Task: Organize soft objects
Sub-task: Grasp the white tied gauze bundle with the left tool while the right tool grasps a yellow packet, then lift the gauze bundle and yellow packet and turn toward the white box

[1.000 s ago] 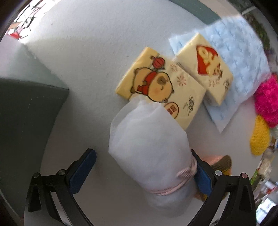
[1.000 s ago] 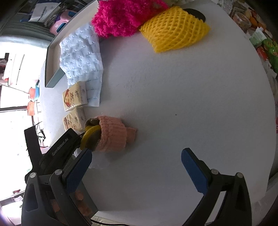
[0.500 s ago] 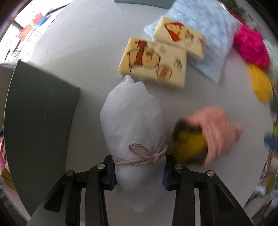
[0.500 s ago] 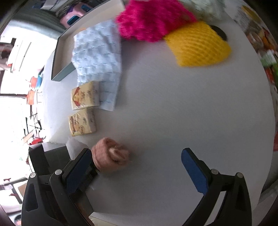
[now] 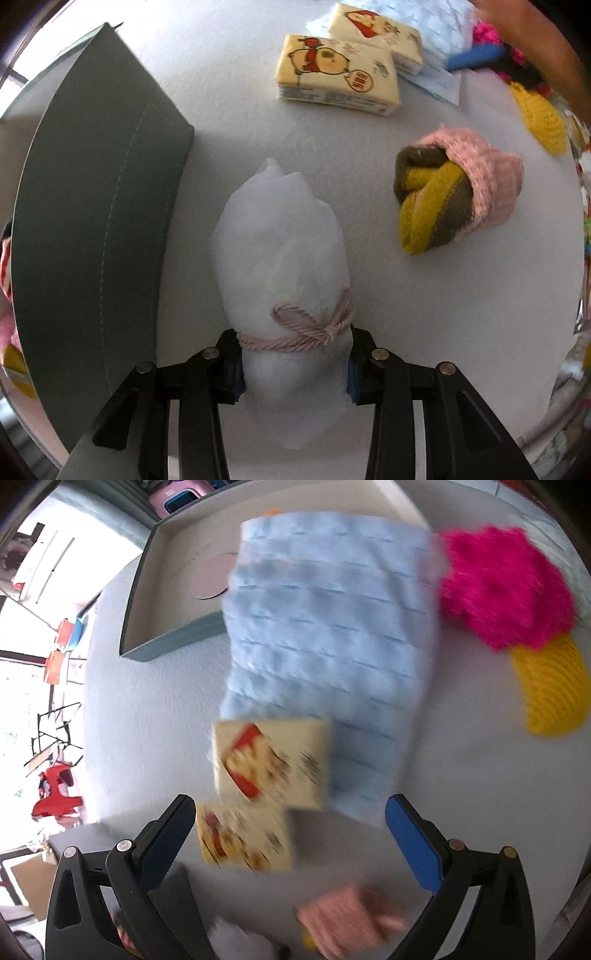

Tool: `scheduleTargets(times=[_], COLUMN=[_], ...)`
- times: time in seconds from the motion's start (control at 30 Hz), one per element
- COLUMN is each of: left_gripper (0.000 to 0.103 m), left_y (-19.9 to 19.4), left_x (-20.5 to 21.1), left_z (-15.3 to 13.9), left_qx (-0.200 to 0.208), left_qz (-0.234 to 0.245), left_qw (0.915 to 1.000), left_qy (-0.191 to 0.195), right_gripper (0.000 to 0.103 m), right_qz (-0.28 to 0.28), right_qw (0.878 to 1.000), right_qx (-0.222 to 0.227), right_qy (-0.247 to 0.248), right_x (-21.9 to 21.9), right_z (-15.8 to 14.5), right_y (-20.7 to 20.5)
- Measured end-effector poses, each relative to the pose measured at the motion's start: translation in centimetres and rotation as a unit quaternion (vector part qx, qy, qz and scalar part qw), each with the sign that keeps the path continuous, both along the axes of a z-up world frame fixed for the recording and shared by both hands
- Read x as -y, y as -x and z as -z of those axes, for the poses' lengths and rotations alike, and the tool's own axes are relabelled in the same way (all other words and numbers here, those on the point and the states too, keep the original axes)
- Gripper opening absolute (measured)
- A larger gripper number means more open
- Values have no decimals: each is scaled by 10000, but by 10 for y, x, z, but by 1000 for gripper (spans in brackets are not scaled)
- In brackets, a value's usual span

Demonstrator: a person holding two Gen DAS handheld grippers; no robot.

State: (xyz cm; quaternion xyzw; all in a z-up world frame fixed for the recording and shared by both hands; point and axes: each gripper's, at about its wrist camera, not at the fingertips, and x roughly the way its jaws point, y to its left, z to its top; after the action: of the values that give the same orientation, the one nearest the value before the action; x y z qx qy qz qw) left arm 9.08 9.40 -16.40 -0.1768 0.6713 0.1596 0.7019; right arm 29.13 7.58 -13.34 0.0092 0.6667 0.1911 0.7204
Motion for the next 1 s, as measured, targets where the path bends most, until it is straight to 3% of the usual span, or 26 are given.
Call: scheduleTargets(times=[0.17, 0.2, 0.27, 0.4, 0.53, 0.67, 1.0], left_gripper=[41, 42, 42, 42, 42, 42, 42], left_y=[0, 1, 1, -2, -6, 1, 35], left_x=[-3, -2, 3, 8, 16, 32, 81], left_z=[0, -1, -4, -3, 0, 5, 3], left_qx=[33, 33, 29, 39, -1, -67, -235], left_qz=[-59, -16, 103, 229, 351, 397, 714], left_qw=[9999, 10000, 9999, 9997, 9993, 9991, 9971], left_qy=[109, 88, 5, -64, -107, -104, -118], right_gripper=[101, 97, 76, 76, 76, 76, 76], right_qz=[-248, -248, -189, -71, 80, 355, 733], right_qw=[9970, 9967, 9947, 9974, 9971, 9968, 9904], right_qx=[374, 364, 521, 436, 699, 591, -303], right_qy=[630, 681, 871, 576, 301, 396, 1129], right_x=[-31, -31, -29, -5, 39, 106, 246], right_z=[16, 19, 17, 4, -25, -30, 32], right_y=[-4, -4, -2, -3, 5, 23, 113])
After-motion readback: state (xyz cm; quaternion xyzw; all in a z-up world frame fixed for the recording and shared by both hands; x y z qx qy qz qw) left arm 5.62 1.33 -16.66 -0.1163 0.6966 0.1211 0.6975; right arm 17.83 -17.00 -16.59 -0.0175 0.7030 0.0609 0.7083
